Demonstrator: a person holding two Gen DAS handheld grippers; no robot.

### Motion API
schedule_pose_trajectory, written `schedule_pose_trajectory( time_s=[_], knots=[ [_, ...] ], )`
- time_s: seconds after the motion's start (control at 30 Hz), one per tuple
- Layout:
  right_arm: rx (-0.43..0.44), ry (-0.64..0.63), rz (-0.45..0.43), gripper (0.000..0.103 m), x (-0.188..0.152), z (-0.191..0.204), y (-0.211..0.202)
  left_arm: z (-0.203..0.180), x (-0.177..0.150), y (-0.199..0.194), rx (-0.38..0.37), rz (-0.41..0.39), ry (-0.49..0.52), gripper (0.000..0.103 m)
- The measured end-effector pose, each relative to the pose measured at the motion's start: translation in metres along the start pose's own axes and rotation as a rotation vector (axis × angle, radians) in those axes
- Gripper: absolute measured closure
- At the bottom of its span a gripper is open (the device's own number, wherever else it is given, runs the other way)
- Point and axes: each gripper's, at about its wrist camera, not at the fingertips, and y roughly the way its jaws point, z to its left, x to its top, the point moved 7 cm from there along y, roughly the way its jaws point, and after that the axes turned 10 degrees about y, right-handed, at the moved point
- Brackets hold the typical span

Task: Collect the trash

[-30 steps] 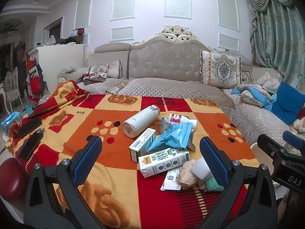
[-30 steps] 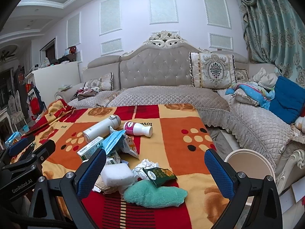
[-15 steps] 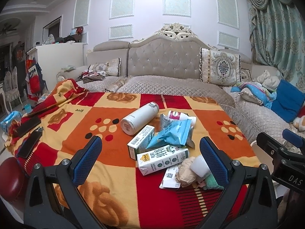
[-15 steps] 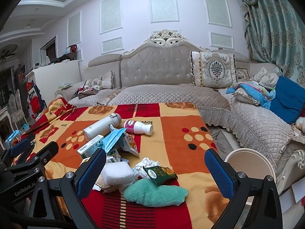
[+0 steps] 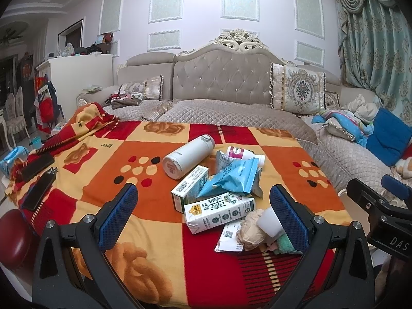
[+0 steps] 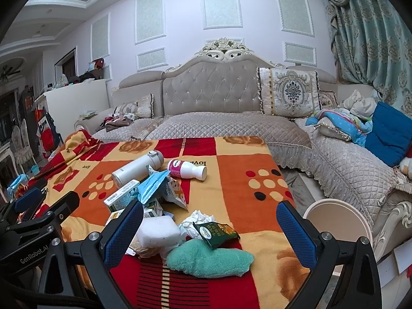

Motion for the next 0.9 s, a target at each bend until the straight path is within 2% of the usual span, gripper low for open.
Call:
schedule_pose_trajectory(
  time_s=[0.9],
  knots=[
    [0.001, -0.001, 0.036, 0.0, -0.0051, 0.0009, 0.0072, -0.0027, -0.0001, 0.0011, -0.012, 0.036, 0.01, 0.001]
  ],
)
